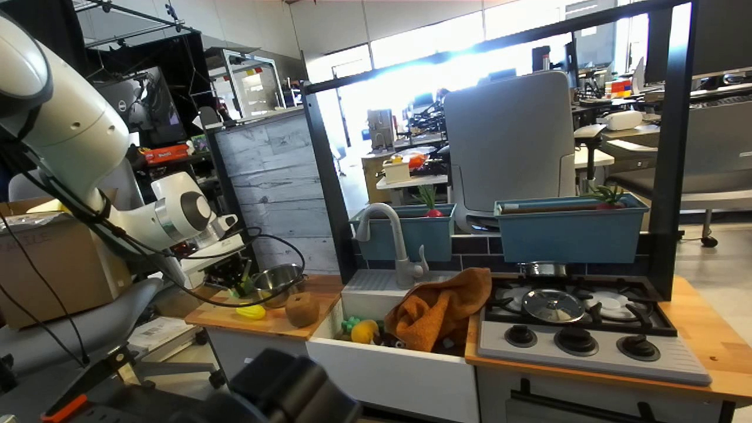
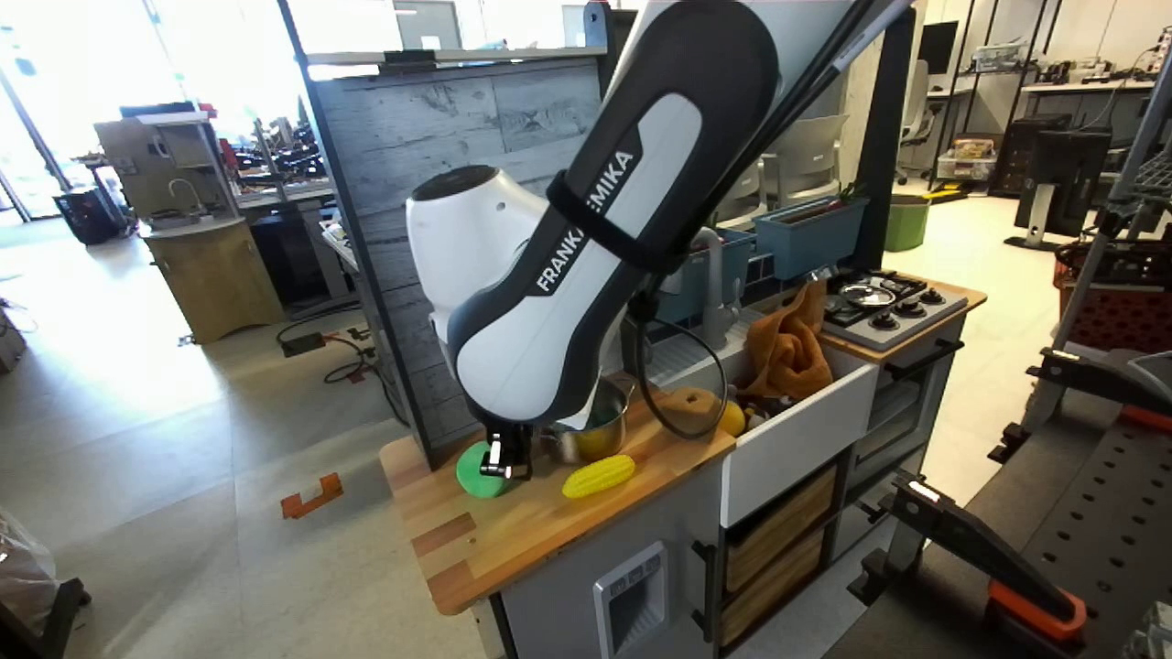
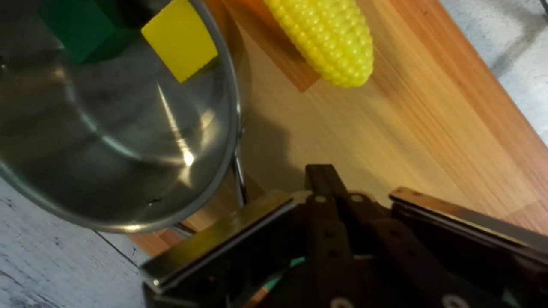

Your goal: Move the pee plush toy

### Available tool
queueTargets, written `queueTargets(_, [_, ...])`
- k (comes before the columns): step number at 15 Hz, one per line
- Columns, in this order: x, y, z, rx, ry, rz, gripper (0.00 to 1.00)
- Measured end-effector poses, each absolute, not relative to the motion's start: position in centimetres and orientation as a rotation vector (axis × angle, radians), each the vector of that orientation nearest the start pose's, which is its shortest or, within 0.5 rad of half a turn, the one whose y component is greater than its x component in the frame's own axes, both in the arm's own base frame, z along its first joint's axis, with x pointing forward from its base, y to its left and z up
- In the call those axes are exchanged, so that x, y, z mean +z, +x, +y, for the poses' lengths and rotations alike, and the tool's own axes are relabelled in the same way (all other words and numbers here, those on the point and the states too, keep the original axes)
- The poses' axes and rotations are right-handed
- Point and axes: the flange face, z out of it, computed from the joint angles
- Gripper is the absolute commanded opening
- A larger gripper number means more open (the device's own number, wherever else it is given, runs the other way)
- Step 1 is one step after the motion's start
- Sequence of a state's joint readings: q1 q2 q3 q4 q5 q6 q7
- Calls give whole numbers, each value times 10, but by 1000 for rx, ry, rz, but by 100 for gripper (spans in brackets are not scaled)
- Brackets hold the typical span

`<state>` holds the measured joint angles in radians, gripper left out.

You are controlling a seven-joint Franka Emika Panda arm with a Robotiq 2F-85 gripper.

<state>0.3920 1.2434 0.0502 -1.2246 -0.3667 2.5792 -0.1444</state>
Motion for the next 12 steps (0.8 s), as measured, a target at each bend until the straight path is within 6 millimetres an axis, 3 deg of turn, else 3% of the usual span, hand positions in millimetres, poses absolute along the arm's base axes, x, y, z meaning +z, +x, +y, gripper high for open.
queueTargets(2, [11,660,309,-226,-2990,-1353,32])
queueTargets(11, [10,658,312,-234,-2985,-1362,99])
queueTargets(12, [10,658,312,-241,-2982,-1364,100])
